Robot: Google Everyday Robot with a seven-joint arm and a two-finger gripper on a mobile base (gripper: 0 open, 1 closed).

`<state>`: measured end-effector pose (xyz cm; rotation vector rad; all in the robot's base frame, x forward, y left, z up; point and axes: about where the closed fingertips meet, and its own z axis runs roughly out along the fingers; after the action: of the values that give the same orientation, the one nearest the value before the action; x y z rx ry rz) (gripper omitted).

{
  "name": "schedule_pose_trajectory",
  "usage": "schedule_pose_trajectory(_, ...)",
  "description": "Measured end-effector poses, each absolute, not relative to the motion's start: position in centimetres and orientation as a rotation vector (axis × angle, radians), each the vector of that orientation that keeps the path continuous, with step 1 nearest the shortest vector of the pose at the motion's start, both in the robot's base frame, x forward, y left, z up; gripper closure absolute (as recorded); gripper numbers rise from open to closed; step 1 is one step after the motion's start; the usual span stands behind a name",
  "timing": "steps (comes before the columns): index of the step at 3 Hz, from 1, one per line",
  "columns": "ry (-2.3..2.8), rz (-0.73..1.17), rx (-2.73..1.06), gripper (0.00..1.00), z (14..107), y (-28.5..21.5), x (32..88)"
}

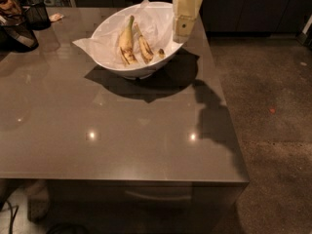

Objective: Pick banana from white bowl

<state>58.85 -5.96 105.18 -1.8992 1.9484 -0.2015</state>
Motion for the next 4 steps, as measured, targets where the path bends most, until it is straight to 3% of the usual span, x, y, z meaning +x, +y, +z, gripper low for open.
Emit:
schedule_pose_trajectory(2, 1.962, 0.014, -1.884, 0.00, 102.4, -3.3, 63.8)
schedule_pose_trajectory(4, 1.985, 0.120, -1.805, 0.00, 101.5, -3.3, 65.2)
